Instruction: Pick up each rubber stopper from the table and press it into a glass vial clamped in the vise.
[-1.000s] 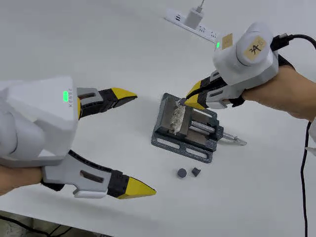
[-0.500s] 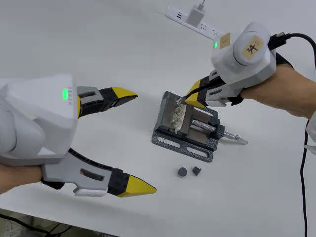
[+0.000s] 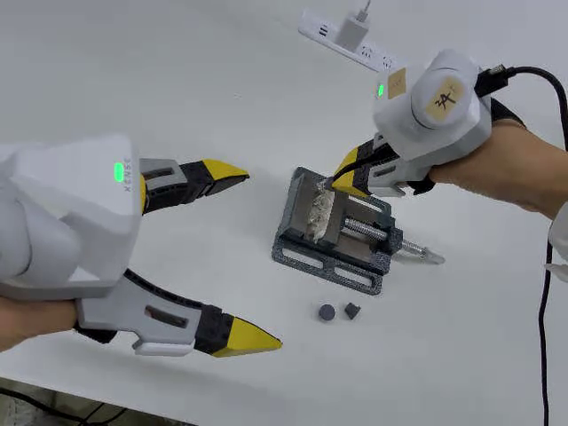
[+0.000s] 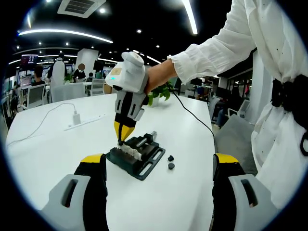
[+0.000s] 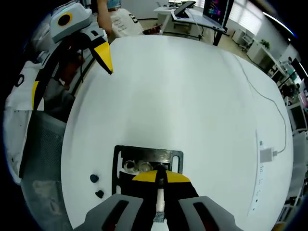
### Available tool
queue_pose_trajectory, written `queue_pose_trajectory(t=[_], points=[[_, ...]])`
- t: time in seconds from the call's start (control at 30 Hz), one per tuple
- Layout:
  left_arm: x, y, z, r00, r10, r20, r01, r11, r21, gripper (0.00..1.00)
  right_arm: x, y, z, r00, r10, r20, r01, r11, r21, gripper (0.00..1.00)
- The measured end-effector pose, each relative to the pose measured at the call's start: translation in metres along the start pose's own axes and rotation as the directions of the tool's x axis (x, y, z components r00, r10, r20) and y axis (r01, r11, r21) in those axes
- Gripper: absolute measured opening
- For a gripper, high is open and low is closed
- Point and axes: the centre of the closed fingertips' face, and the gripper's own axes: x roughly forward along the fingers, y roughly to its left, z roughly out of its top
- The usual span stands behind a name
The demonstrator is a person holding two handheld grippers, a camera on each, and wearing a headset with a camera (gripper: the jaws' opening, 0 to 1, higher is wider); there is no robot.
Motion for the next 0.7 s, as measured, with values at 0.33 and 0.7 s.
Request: queue_pose_trajectory(t=[0.33,0.7], points=[[0.0002,0.0013,0.0007,1.0000,0.004,0.004,-0.004,1.000,-0.001,0.89,0.0026,-0.0011,-0.0022,0.9999,-0.008,-0.007,0.008,1.000,0.012,0.00],[-0.0001,0.0027,0.0001,0.9999,0.008,0.009,-0.008,1.000,-0.010,0.89,0.0036,0.0032,0.0032,0.9989,0.010,-0.045,-0.010,1.000,0.003,0.00]])
